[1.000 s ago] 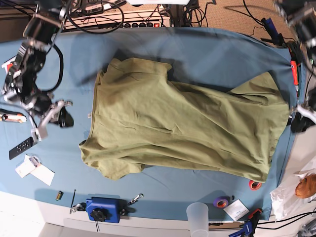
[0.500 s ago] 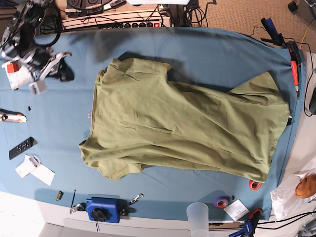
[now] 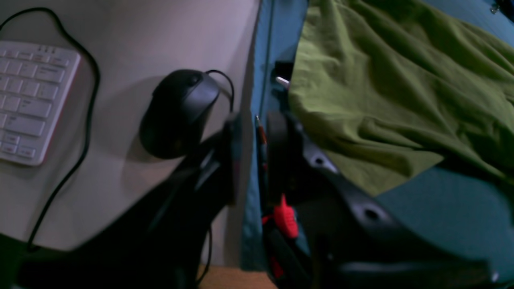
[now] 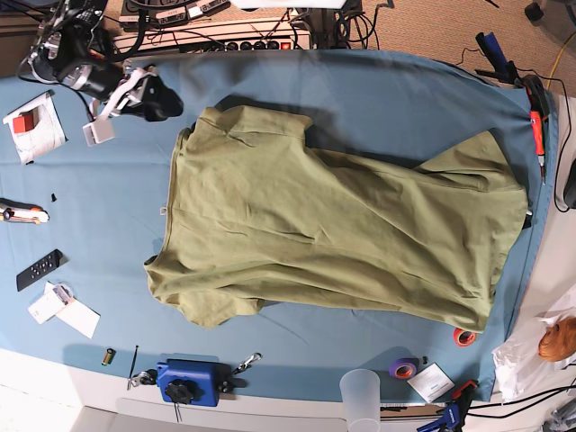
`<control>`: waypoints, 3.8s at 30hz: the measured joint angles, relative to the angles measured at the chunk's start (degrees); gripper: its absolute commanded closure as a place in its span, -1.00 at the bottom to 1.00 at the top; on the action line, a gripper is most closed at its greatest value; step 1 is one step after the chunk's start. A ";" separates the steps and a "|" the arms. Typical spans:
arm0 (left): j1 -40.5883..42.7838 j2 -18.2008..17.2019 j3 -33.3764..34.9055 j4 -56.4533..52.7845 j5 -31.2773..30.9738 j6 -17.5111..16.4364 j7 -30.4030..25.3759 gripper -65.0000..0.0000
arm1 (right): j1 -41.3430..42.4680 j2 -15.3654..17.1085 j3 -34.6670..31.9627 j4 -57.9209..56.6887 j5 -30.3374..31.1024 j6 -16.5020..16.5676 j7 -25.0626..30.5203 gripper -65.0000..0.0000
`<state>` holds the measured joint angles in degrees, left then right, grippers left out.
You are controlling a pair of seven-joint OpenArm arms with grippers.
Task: Layout the t-shirt on the table in an organized manner, then fold the t-shirt properly
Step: 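Release the shirt and raise both grippers away, then move the right gripper to the shirt collar and grasp it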
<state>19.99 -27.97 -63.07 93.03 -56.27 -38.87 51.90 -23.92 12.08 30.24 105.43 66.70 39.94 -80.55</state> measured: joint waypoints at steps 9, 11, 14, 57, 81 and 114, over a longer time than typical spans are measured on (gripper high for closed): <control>0.00 0.35 0.00 0.00 -0.48 0.00 -0.02 0.69 | 2.25 -0.94 -14.36 -0.37 -10.14 -0.22 7.13 0.21; 0.00 0.85 0.00 0.00 -1.46 0.00 0.00 0.69 | 2.99 -1.97 -16.44 -0.39 -11.61 -0.13 8.59 0.21; -0.02 0.96 0.00 0.00 -2.60 0.00 0.00 0.69 | 3.37 -3.43 -18.38 -0.37 -16.22 -0.04 12.44 0.22; 0.07 0.98 0.00 0.00 -4.92 0.00 1.29 0.69 | 14.56 -3.69 2.45 0.44 -20.13 -0.09 13.05 0.37; 0.00 0.98 0.00 0.00 -5.75 0.00 1.31 0.69 | 11.54 -4.31 -12.57 -17.73 -8.46 0.22 14.36 0.37; -0.02 4.13 0.00 0.00 -5.75 0.00 1.49 0.69 | 17.38 -9.25 -11.47 -18.16 -1.51 -0.48 11.37 0.37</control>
<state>19.97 -23.83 -63.07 93.03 -62.02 -38.87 53.39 -6.55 2.83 18.76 87.26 65.19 39.46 -69.19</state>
